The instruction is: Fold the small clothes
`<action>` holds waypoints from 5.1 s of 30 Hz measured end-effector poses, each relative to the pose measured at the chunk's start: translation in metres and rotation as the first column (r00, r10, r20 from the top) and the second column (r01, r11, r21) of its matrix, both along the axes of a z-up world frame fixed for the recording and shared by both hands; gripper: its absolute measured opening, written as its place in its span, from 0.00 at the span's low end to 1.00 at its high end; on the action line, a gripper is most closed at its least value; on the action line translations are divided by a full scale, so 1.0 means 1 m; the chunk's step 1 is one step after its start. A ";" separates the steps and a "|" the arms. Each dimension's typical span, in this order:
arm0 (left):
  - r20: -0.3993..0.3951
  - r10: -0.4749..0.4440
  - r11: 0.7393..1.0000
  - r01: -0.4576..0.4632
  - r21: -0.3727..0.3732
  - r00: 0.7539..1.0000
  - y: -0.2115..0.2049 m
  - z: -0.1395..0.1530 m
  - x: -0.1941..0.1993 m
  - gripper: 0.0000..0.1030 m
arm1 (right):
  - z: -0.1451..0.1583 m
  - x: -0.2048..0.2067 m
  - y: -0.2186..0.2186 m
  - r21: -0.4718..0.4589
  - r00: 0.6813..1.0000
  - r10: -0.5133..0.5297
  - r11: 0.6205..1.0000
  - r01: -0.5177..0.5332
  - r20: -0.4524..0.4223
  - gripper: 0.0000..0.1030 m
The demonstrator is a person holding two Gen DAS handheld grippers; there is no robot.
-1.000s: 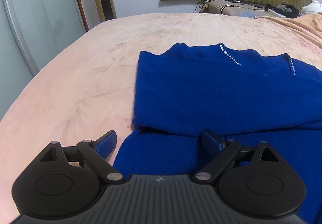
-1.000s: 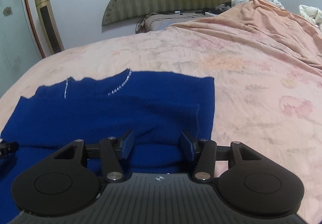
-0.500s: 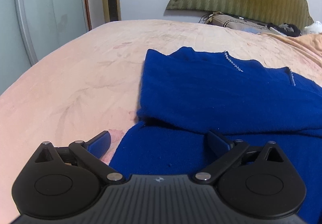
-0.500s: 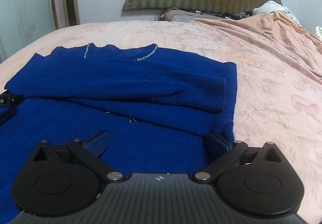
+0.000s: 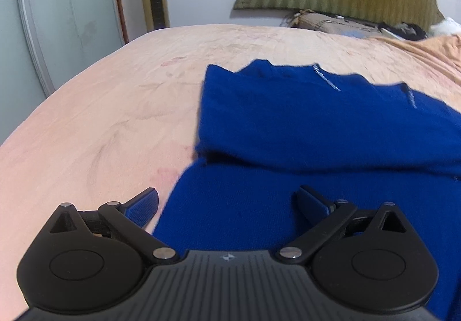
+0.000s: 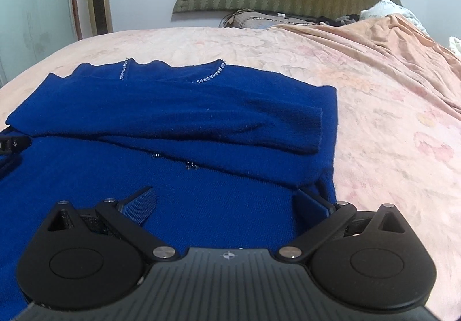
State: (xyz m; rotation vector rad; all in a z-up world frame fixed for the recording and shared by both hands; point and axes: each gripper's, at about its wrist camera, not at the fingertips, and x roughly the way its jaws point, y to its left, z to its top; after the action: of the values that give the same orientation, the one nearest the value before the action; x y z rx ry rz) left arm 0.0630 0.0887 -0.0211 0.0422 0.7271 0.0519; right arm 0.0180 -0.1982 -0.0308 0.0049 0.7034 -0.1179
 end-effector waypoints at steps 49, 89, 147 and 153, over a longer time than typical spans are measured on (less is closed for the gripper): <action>-0.097 -0.354 0.899 0.310 -0.310 0.930 0.090 0.016 -0.074 0.99 | 0.018 -0.121 -0.040 0.244 0.999 0.022 0.970 -0.010 -0.047 0.88; -0.146 -0.281 0.831 0.165 -0.531 0.948 0.119 0.018 -0.050 0.55 | 0.031 -0.076 -0.054 0.160 0.997 -0.015 0.987 0.002 0.079 0.05; -0.081 -0.113 0.993 0.115 0.013 0.990 0.047 0.027 -0.131 0.83 | 0.019 -0.185 -0.022 0.309 0.995 0.101 0.946 -0.098 0.007 0.72; -0.076 -0.113 0.992 0.117 0.053 0.991 0.041 0.027 -0.141 0.83 | 0.018 -0.197 -0.022 0.325 0.995 0.099 0.940 -0.101 0.022 0.72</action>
State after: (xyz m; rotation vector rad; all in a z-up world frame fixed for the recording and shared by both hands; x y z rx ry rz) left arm -0.0778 0.1301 0.0055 0.1414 0.7950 -0.0396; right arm -0.1786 -0.2200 -0.0126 0.2863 0.7097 0.0978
